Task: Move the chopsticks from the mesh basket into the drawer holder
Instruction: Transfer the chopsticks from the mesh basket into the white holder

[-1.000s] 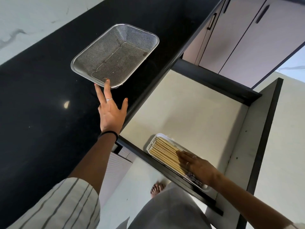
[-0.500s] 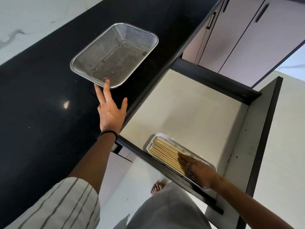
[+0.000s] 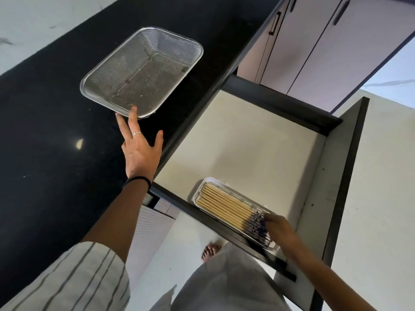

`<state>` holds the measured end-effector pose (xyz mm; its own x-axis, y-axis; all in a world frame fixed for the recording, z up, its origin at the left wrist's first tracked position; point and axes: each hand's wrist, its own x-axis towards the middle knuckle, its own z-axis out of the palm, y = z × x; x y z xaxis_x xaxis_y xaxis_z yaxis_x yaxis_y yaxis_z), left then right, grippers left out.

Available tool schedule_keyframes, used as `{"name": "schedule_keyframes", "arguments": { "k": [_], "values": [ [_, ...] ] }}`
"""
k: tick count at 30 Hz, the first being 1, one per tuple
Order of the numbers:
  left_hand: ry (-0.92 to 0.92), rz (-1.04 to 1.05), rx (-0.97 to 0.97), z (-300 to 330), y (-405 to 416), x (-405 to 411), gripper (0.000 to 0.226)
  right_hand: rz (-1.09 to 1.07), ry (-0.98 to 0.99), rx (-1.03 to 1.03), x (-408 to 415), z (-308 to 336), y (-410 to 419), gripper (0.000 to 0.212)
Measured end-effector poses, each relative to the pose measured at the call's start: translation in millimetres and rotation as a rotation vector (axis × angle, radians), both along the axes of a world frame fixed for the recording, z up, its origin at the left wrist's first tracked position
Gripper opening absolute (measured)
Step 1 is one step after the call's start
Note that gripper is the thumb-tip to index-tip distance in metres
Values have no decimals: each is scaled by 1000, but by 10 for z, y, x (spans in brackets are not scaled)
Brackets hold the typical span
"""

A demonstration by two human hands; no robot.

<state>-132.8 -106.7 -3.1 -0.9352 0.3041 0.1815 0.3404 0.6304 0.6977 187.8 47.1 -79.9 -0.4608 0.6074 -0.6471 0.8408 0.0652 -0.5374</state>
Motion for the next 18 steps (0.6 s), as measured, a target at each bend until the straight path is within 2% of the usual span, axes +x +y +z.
{"name": "schedule_keyframes", "arguments": {
  "k": [3,6,10,14,18],
  "values": [
    [0,-2,3,3,4,12,78,-220,-27,-150,70,41,-27,32],
    [2,-4,5,9,-1,23,77,-370,39,-179,-15,65,-120,28],
    [2,-10,10,13,-9,29,77,-540,61,-210,-156,34,-198,35],
    [7,-14,9,17,-2,25,77,-465,54,-228,-160,29,-257,39],
    [8,-13,5,12,1,27,78,-432,65,-268,-85,67,-262,32]
  ]
}}
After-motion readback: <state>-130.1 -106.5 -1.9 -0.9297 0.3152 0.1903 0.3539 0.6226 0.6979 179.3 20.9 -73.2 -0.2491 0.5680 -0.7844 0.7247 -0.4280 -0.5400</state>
